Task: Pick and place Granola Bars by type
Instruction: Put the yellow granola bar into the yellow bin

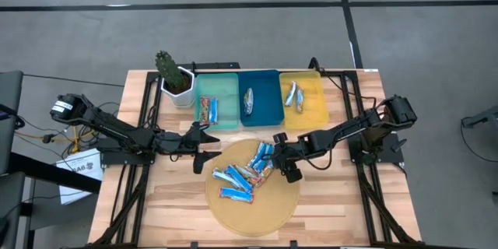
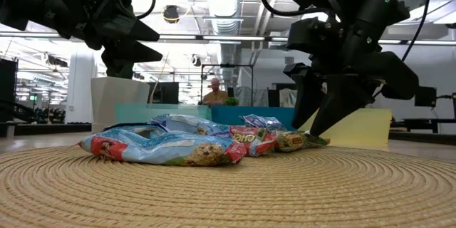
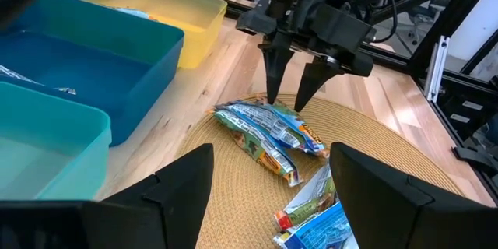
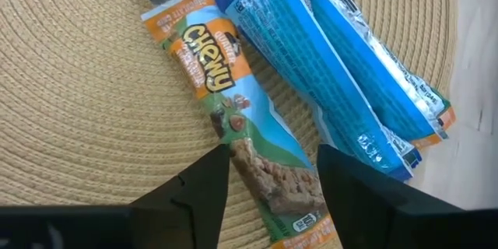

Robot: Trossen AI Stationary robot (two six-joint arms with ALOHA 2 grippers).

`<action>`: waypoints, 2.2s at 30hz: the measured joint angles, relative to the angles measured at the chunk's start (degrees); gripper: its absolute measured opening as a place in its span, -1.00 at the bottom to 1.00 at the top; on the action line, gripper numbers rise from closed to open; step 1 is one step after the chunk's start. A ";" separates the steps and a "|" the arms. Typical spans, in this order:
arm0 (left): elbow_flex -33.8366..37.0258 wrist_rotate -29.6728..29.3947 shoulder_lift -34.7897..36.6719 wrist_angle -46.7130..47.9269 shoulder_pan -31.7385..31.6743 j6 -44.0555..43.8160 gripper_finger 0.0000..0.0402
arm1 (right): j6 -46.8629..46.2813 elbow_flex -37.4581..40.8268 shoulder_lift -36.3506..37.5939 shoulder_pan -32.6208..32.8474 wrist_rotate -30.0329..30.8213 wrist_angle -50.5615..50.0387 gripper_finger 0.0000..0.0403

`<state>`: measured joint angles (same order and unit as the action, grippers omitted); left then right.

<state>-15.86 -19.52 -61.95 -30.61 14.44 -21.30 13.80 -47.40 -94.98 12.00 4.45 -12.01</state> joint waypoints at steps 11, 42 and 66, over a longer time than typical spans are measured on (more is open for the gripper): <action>0.00 0.01 0.00 -0.02 0.00 0.02 0.24 | 1.28 0.00 0.02 -0.14 -0.07 -0.02 -0.11; -0.02 0.03 0.00 0.31 0.00 -0.33 0.24 | 4.28 -7.63 -7.19 -0.14 0.17 -8.74 -0.89; -0.02 0.03 0.00 0.26 0.00 -0.39 0.24 | 1.15 -7.45 2.81 -0.16 -6.63 -11.30 -0.98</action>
<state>-15.88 -19.49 -61.95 -30.35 14.44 -21.69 14.95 -54.85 -92.17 11.84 -2.18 -23.31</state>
